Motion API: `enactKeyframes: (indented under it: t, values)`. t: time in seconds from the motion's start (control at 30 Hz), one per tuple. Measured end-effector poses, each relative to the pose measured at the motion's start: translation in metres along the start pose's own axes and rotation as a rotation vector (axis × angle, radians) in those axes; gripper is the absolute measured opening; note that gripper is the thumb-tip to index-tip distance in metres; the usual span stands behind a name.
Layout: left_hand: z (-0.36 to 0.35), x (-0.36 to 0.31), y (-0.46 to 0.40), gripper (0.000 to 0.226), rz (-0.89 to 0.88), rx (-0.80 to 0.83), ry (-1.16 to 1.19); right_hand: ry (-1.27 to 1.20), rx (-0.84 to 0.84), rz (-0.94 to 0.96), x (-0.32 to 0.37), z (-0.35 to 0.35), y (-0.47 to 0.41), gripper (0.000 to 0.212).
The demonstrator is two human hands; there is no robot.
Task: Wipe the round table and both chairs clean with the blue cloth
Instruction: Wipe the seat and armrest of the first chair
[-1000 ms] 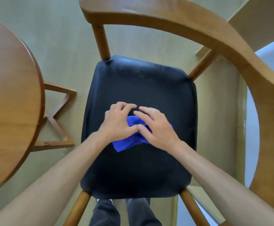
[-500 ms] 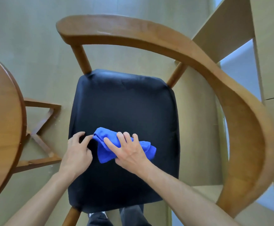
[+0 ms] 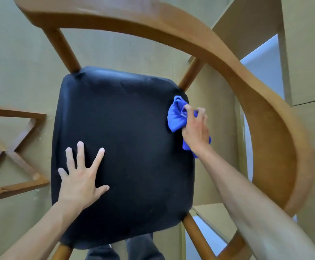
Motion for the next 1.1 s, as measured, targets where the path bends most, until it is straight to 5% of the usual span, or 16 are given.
enactKeyframes:
  t: [0.1, 0.33, 0.57, 0.7, 0.8, 0.9, 1.0, 1.1]
  values:
    - [-0.001, 0.000, -0.002, 0.114, -0.013, -0.022, -0.002, -0.203, 0.032, -0.251, -0.008, 0.002, -0.038, 0.052]
    - [0.004, -0.001, -0.003, 0.115, -0.002, 0.004, -0.007, -0.233, 0.255, -0.253, -0.043, -0.003, 0.087, 0.032]
    - [0.000, 0.002, -0.005, 0.115, -0.002, 0.007, 0.027, 0.218, 0.681, 0.139, 0.010, -0.015, 0.187, 0.036]
    - [0.003, 0.004, -0.003, 0.114, -0.009, 0.050, 0.077, 0.139, 0.860, 0.323, 0.064, -0.019, 0.222, 0.034]
    - [0.020, 0.011, 0.001, 0.091, 0.003, 0.156, 0.225, -0.129, 0.786, 0.288, 0.099, 0.000, 0.221, 0.033]
    - [0.072, 0.024, 0.013, 0.039, 0.106, 0.172, 0.637, -0.432, 0.578, 0.104, 0.130, 0.040, 0.210, 0.040]
    - [0.138, 0.027, 0.045, 0.046, 0.165, 0.202, 1.062, -0.744, 0.446, -0.076, 0.155, 0.094, 0.202, 0.062]
    - [0.198, 0.014, 0.095, 0.047, -0.010, 0.250, 1.173, -0.846, 0.338, -0.037, 0.181, 0.156, 0.204, 0.071]
Point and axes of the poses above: each hand's wrist, its own y-axis away from the middle knuckle, its own z-axis out of the back of the hand, x = y × z, the point moved 4 cm from there along -y, towards the middle knuckle, and after that the axes turned 4 degrees about -x, right-handed, at the moved point
